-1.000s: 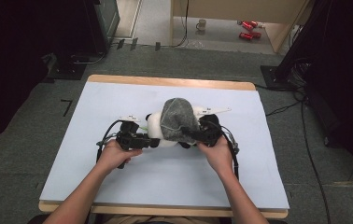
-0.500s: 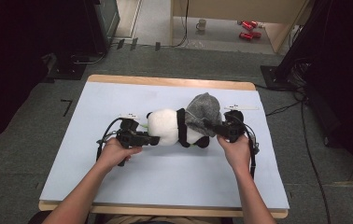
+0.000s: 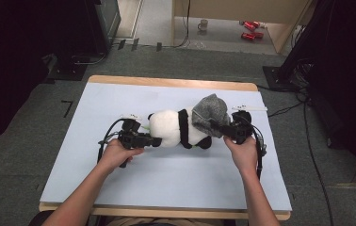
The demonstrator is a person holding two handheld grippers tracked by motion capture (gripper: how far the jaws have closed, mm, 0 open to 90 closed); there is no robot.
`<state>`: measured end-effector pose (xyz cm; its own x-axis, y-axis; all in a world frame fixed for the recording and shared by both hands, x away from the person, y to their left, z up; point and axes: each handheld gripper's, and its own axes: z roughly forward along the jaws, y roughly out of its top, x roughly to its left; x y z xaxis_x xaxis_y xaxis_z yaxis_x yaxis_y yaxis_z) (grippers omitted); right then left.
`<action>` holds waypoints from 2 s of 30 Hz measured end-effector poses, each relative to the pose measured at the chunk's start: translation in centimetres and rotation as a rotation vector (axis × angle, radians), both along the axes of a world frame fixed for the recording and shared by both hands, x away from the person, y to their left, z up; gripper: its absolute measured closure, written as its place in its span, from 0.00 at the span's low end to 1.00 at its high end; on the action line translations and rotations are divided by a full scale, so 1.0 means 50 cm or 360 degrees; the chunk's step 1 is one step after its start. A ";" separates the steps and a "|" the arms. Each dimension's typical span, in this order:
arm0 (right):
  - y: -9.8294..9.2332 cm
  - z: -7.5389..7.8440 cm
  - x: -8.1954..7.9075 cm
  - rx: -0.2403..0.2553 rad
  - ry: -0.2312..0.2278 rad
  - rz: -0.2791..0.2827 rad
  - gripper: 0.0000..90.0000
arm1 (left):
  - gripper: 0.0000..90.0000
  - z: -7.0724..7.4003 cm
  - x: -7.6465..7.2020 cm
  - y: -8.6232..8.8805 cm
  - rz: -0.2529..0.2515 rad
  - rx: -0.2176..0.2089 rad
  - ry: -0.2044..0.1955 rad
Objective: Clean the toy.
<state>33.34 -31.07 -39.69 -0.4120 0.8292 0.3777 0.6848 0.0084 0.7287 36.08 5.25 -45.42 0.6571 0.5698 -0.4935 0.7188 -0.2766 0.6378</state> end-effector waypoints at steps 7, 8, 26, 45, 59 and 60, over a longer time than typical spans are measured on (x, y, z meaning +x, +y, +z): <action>0.072 0.033 -0.010 0.0124 -0.0087 0.0206 0.87 | 0.60 -0.002 -0.020 -0.013 0.0019 0.0001 -0.0023; 0.088 0.034 -0.011 0.0121 -0.0088 0.0244 0.87 | 0.60 -0.003 -0.022 -0.014 0.0020 0.0005 -0.0028; 0.235 -0.032 0.001 -0.0016 -0.0018 0.0548 0.86 | 0.59 -0.015 -0.042 -0.011 0.0037 -0.0004 -0.0033; 0.054 -0.011 0.009 0.0018 -0.0037 0.0126 0.86 | 0.60 -0.002 0.003 0.006 0.0023 0.0015 -0.0071; 0.018 -0.025 0.003 0.0060 0.0003 0.0023 0.86 | 0.39 0.000 -0.002 0.005 -0.0063 0.0062 -0.0229; 0.019 -0.025 0.004 0.0062 0.0001 0.0022 0.86 | 0.39 0.003 -0.006 0.006 -0.0071 0.0079 -0.0281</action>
